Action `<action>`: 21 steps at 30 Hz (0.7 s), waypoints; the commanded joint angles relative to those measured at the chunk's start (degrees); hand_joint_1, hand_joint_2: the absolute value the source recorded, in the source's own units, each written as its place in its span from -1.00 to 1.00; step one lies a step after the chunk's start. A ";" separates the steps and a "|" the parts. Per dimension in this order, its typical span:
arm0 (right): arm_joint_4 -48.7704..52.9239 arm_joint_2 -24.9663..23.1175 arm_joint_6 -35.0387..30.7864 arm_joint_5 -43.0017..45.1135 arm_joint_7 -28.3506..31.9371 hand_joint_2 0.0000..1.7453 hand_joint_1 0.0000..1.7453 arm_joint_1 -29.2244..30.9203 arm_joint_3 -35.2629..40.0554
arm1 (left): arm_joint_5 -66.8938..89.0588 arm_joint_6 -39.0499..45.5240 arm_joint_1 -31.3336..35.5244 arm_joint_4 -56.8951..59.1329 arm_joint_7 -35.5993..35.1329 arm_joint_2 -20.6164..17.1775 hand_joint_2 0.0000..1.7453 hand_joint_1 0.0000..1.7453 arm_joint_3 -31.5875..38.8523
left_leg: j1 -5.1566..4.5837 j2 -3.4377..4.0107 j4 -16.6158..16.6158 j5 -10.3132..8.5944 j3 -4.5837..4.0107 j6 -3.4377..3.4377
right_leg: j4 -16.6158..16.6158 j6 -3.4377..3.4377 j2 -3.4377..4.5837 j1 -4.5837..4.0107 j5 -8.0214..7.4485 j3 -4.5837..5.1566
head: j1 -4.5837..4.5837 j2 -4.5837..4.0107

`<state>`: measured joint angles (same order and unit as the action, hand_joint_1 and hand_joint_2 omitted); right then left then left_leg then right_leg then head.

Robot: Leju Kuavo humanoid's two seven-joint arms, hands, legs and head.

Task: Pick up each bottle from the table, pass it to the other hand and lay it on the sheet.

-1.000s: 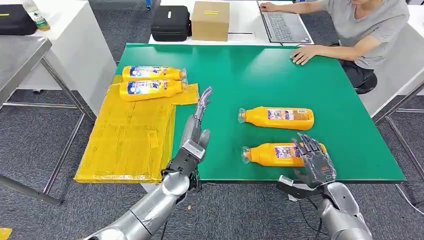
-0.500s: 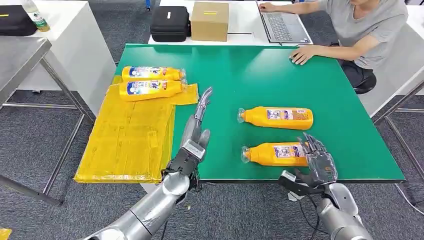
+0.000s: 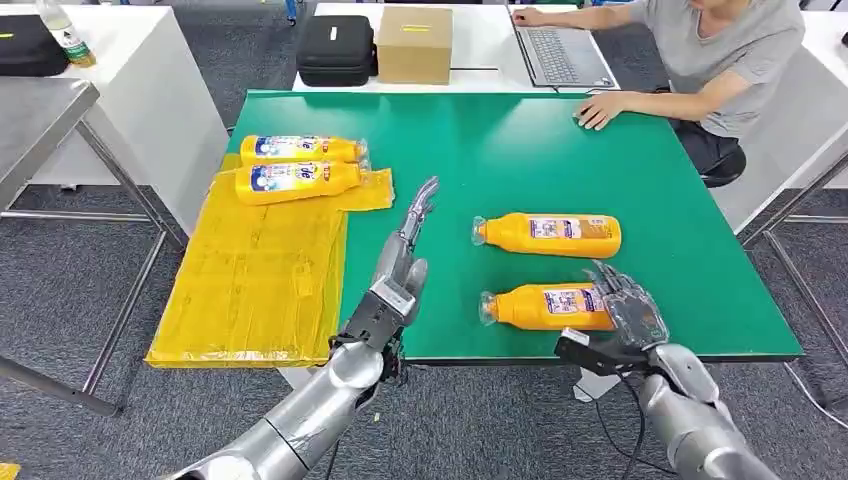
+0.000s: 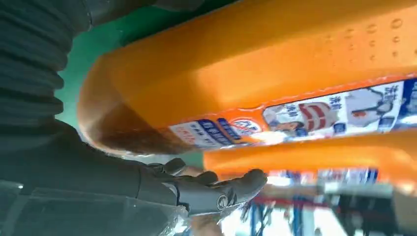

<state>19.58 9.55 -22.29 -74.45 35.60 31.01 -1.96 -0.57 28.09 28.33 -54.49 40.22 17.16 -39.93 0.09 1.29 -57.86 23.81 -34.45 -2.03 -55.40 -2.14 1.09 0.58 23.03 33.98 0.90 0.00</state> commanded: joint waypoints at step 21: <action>5.03 -2.92 7.64 29.37 4.40 1.00 1.00 -4.21 2.61 | 0.59 3.17 3.26 3.98 -0.22 1.65 -1.00 -1.00 1.34 | 0.08 -0.73 0.16 -0.25 0.03 -0.04 | 0.23 -0.10 -0.49 -0.06 0.00 -0.42 | -0.04 0.00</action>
<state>19.39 12.17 -11.48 -68.01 38.78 33.70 1.40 0.46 29.77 30.09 -53.22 40.22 19.39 -39.91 0.07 0.64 -57.87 23.60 -34.42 -2.28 -55.37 -2.40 0.66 0.62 23.09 33.52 0.85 0.00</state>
